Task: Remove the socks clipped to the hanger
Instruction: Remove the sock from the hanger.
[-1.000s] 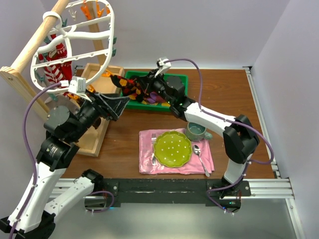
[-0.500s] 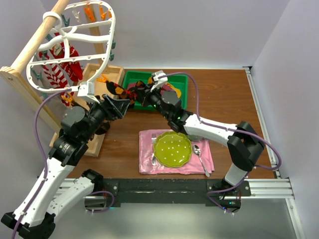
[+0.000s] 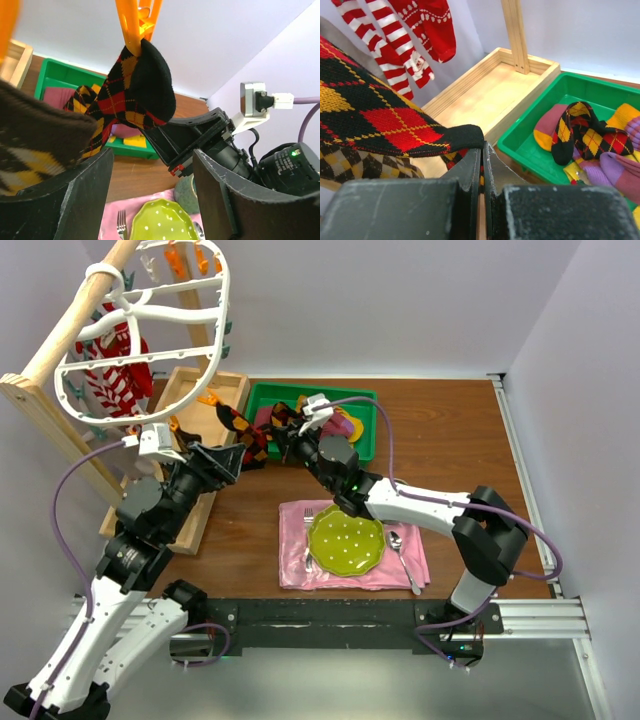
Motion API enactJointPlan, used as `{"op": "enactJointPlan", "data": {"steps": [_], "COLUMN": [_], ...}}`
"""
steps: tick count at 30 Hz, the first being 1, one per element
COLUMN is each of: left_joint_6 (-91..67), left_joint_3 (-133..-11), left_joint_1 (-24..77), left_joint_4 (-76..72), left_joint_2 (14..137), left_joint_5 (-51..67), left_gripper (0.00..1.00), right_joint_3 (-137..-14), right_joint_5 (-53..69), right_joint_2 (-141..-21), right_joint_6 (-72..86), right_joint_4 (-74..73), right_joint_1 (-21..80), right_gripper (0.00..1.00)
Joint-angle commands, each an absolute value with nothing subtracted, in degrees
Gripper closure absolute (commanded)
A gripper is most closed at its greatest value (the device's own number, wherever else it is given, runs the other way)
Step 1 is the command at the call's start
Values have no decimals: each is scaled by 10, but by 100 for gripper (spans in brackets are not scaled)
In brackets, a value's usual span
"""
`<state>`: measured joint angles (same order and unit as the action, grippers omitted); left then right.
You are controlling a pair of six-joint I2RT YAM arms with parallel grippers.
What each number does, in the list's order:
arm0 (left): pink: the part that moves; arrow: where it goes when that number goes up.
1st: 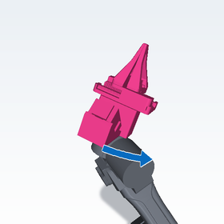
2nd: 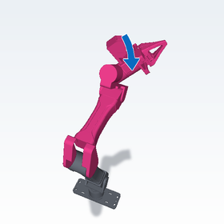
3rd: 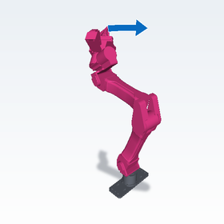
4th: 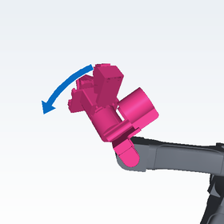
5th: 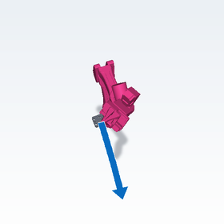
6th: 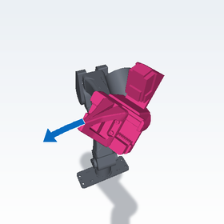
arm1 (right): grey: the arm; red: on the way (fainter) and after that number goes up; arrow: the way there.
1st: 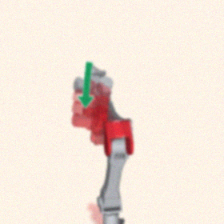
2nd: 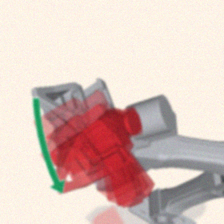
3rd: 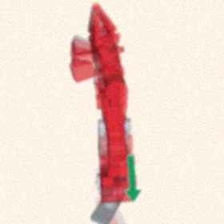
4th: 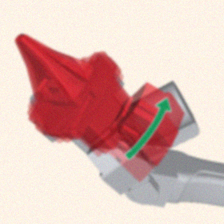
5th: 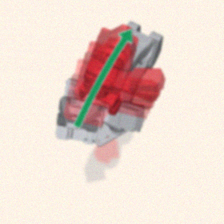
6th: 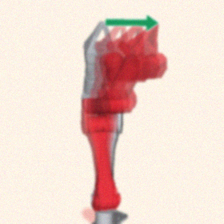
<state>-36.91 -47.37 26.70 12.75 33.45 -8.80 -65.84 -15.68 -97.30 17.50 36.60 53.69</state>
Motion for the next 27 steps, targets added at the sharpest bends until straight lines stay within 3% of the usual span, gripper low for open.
{"op": "enactJointPlan", "data": {"steps": [1, 17, 27], "left_joint_6": [-370, -411, -446], "left_joint_3": [-473, -527, -543], "left_joint_1": [268, 268, 268], "left_joint_4": [74, 41, 33], "left_joint_2": [323, 340, 337], "left_joint_5": [-98, -133, -185], "left_gripper": [31, 30, 32], "right_joint_3": [-653, -644, -645], "right_joint_5": [-194, -341, -362], "right_joint_2": [-954, -955, -961], "right_joint_6": [168, 76, 62], "right_joint_4": [410, 461, 466], "right_joint_1": [548, 633, 650], "right_gripper": [100, 100, 100]}}
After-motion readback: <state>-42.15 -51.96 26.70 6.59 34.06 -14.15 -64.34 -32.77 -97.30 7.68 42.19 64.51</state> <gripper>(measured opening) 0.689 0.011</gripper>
